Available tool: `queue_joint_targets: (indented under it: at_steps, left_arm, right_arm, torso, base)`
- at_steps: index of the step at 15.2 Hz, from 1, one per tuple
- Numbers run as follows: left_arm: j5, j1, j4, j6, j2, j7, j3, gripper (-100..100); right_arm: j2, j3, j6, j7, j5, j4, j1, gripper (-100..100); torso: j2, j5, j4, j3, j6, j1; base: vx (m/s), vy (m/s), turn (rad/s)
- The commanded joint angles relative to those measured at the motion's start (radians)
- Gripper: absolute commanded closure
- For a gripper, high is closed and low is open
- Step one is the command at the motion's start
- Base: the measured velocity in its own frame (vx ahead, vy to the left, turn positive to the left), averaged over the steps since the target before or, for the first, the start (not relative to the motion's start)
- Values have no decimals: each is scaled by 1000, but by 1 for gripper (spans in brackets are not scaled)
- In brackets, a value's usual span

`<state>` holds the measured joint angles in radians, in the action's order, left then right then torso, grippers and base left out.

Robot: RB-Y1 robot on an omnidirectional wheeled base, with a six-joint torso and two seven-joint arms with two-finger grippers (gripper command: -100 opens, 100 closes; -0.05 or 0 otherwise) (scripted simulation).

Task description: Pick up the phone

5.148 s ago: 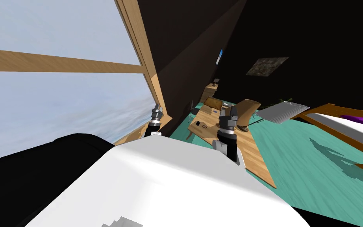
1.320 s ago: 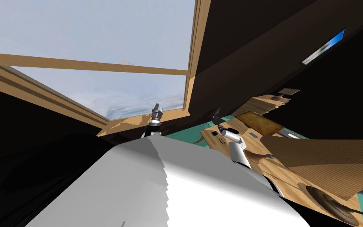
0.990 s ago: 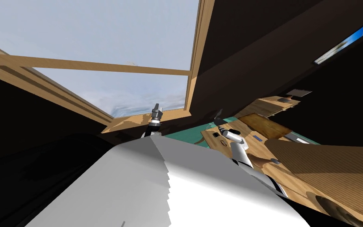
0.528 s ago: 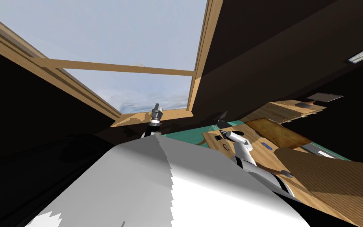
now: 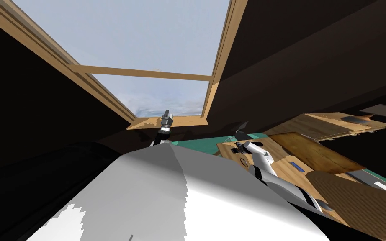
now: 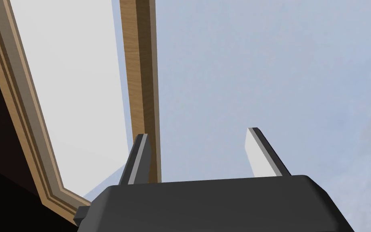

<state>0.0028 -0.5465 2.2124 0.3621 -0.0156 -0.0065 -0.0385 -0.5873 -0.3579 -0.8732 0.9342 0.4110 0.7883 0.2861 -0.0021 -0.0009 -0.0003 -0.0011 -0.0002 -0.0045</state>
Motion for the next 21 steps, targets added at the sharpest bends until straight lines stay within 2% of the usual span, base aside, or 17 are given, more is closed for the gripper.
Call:
queue_joint_targets:
  at_steps: [1,2,4,5,6,7,9,10,12,13,14,15,16,21]
  left_arm:
    - [0,0,0,0,0,0,0,0]
    - [0,0,0,0,0,0,0,0]
    - [0,0,0,0,0,0,0,0]
    - [0,0,0,0,0,0,0,0]
    - [0,0,0,0,0,0,0,0]
    - [0,0,0,0,0,0,0,0]
    - [0,0,0,0,0,0,0,0]
    - [0,0,0,0,0,0,0,0]
    - [0,0,0,0,0,0,0,0]
    - [0,0,0,0,0,0,0,0]
    - [0,0,0,0,0,0,0,0]
    - [0,0,0,0,0,0,0,0]
    - [0,0,0,0,0,0,0,0]
    - [0,0,0,0,0,0,0,0]
  right_arm:
    - [-13,-5,-11,23,8,-50,19,-100]
    - [-13,-5,-11,23,8,-71,19,-100]
    - [-13,-5,-11,23,8,-71,19,-100]
    - [-33,-17,-46,48,15,-102,30,-100]
    - [-33,-17,-46,48,15,-127,30,-100]
    - [-51,-29,-78,72,21,-161,38,-100]
    - [-51,-29,-78,72,21,-180,38,-100]
    - [-68,-39,-107,93,26,-218,46,-100]
    - [-68,-39,-107,93,26,-229,46,-100]
    - [-84,-49,-132,112,30,-268,51,-100]
    - [-84,-49,-132,112,30,-274,51,-100]
    - [-98,-58,-155,128,33,-302,56,-100]
    - [-110,-66,-174,143,36,-345,59,-100]
    - [-120,-72,-190,154,37,-380,62,-100]
  torso:
    - [0,0,0,0,0,0]
    - [0,0,0,0,1,0]
    - [0,0,0,0,1,2]
    - [0,0,0,0,1,3]
    - [0,1,0,0,0,3]
    - [0,0,0,0,0,2]
    - [0,0,0,0,0,0]
    - [0,0,0,0,1,0]
    - [-1,0,0,0,0,0]
    - [-1,0,0,0,1,1]
    - [0,0,0,0,0,1]
    - [0,0,0,0,0,1]
    - [-1,0,0,0,0,0]
    - [-1,0,0,-1,1,1]
  base:
    - [5,-40,83]
    - [4,-22,-6]
    - [1,-1,-24]
    - [2,-6,183]
    - [6,-22,236]
    - [10,-40,330]
    - [9,-50,139]
    - [14,-34,149]
    - [10,-31,116]
    - [8,-27,155]
    - [9,-33,160]
    - [8,-39,173]
    - [14,-49,303]
    - [12,-36,97]
